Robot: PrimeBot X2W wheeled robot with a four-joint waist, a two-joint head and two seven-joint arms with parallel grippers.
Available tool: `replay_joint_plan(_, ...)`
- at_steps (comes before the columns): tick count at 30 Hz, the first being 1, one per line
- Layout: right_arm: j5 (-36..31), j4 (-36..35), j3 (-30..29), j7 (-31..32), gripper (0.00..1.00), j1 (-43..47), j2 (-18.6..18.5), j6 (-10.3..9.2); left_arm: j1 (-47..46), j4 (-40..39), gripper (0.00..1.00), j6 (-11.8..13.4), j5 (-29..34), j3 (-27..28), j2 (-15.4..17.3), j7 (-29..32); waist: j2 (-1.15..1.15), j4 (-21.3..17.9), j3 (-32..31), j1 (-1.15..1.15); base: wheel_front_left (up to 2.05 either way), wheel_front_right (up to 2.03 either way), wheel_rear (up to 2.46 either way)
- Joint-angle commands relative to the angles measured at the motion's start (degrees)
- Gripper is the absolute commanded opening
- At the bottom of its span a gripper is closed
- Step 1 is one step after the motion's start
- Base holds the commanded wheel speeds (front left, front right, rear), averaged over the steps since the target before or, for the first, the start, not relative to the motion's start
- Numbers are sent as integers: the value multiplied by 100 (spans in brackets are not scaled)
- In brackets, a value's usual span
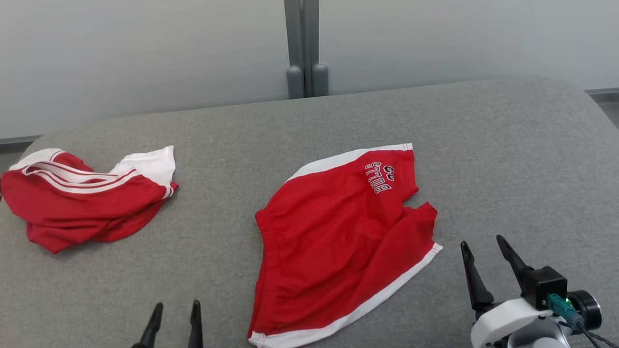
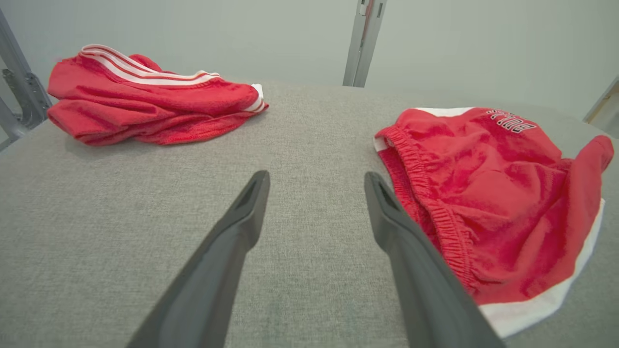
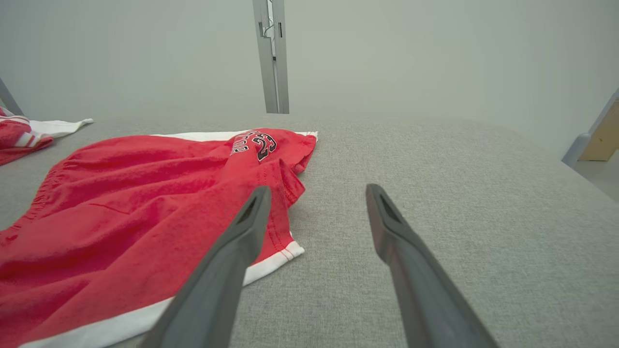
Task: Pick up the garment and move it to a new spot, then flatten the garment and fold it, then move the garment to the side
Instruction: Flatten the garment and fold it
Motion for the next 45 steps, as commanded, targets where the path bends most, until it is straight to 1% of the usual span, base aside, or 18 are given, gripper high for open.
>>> replay_joint_plan(1,50,265,-5,-3,100,-122,-97,-8,178,128,100,-34,-91,-167,29,-4,0,-37,33,0,0,0,0)
replay_joint_plan(2,38,425,54,13,100,-217,-163,-8,202,174,100,-37,-136,-367,126,13,0,-46,49,0,0,0,0)
replay_joint_plan(4,-7,754,186,235,100,-518,-316,-8,182,138,100,-32,-368,-740,356,222,0,-46,111,0,0,0,0)
replay_joint_plan(7,-11,1186,602,740,100,-919,-540,-8,125,-51,100,-34,-705,-1376,841,804,0,-25,267,0,0,0,0)
replay_joint_plan(9,38,1422,850,998,100,-1182,-648,-8,40,-201,100,-36,-945,-1593,1058,1066,0,-1,363,0,0,0,0)
replay_joint_plan(11,118,1672,1115,1236,100,-1432,-707,-8,-27,-330,100,-36,-1175,-1791,1247,1310,0,25,457,0,0,0,0)
replay_joint_plan(13,231,1878,1335,1385,100,-1625,-759,-8,-116,-432,100,-36,-1395,-1972,1366,1457,0,73,541,0,0,0,0)
replay_joint_plan(16,327,2113,1584,1421,100,-1877,-821,-8,-293,-472,100,-36,-1557,-2255,1530,1538,0,133,649,0,0,0,0)
replay_joint_plan(25,631,2637,2016,1263,100,-2346,-886,-8,-713,-262,100,-37,-1892,-2898,1732,1494,0,223,810,0,0,0,0)
replay_joint_plan(31,836,2835,2224,1201,100,-2429,-958,-8,-923,-55,100,-37,-2018,-3134,1802,1325,0,237,817,0,0,0,0)
replay_joint_plan(39,1029,2945,2402,1167,100,-2488,-1039,-9,-1112,104,100,-37,-2176,-3383,1868,1176,0,161,826,0,0,0,0)
replay_joint_plan(43,1122,2980,2478,1185,100,-2515,-1067,-10,-1249,238,100,-38,-2206,-3499,1837,1128,0,126,856,0,0,0,0)
replay_joint_plan(44,1151,2992,2501,1212,92,-2521,-1068,-10,-1303,277,100,-38,-2217,-3538,1821,1110,0,117,867,0,0,0,0)
replay_joint_plan(45,1192,3005,2523,1252,65,-2522,-1056,-10,-1343,301,91,-38,-2234,-3594,1811,1113,0,109,875,0,0,0,0)
